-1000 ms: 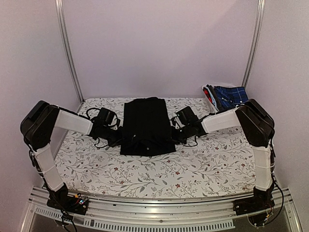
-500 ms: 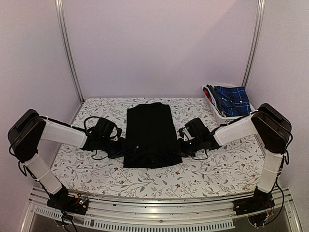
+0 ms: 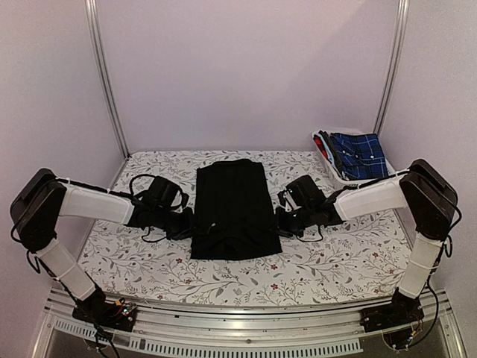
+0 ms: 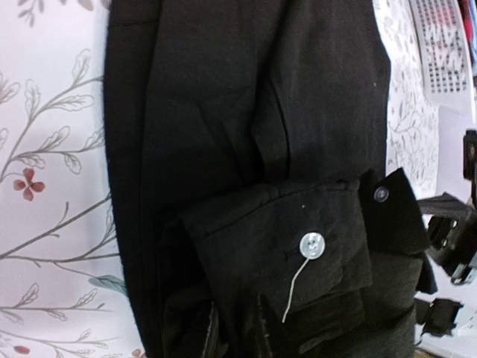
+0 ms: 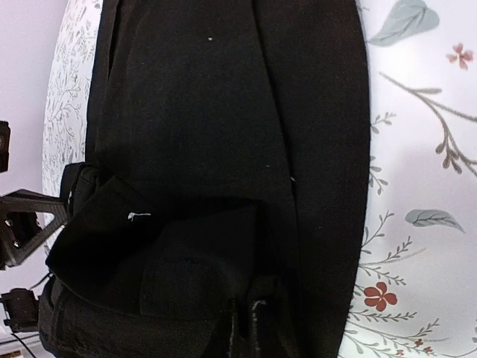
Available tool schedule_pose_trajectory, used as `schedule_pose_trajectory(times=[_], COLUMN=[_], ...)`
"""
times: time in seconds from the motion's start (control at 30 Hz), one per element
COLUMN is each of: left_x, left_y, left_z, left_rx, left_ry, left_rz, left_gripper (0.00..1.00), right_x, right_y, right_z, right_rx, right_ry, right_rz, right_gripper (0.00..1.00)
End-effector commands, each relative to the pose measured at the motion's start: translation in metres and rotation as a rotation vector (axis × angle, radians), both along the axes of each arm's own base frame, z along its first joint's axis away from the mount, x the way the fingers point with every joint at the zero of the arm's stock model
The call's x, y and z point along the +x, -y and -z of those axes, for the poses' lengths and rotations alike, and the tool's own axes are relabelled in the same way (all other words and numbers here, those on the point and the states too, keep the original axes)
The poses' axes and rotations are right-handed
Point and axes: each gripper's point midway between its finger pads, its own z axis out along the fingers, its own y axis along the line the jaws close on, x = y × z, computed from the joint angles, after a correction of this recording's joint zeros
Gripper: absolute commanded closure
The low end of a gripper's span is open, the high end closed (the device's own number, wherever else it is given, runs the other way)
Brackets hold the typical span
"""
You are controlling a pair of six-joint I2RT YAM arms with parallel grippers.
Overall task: Fold and stack the long sleeve shirts
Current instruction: Fold the rectangle-folded shirt at the center of the board.
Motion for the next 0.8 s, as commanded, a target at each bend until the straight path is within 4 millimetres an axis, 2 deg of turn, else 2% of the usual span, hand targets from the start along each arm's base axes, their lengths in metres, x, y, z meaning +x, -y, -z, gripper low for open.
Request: schedule_pose_trajectory(times=[0.0, 0.17, 0.37, 0.53, 0.6, 0.77], left_x=[0.018, 0.025, 0.033, 0.035, 0.028, 0.000], left_y=[0.001, -0.006, -0.007, 0.000, 0.003, 0.008], left_z=[-0.019, -0.032, -0.036, -0.044, -0.045, -0.039], left_rx=[0.009, 0.040, 0.078, 0.054, 0.056, 0.055], left_ry=[0.063, 0.110, 0.132, 0.146, 0.142, 0.106], left_rz=[0.010, 0.006, 0.048, 0.064, 0.072, 0.095], left_gripper=[0.72, 0.56, 0.54, 0.56, 0.61, 0.73], right_x=[0.016, 0.020, 0.024, 0.026, 0.024, 0.020], right_y=[0.001, 0.004, 0.002, -0.005, -0.010, -0.031], right_z=[-0.027, -0.037, -0.059, -0.063, -0.065, -0.058], right_rx=[-0.025, -0.071, -0.146, -0.213, -0.216, -0.218], right_ry=[0.076, 0.115, 0.214, 0.251, 0.267, 0.263], right_rz=[0.010, -0.013, -0.045, -0.074, -0.095, -0.170], right_gripper=[0.85, 0.58, 0.44, 0.44, 0.45, 0.58])
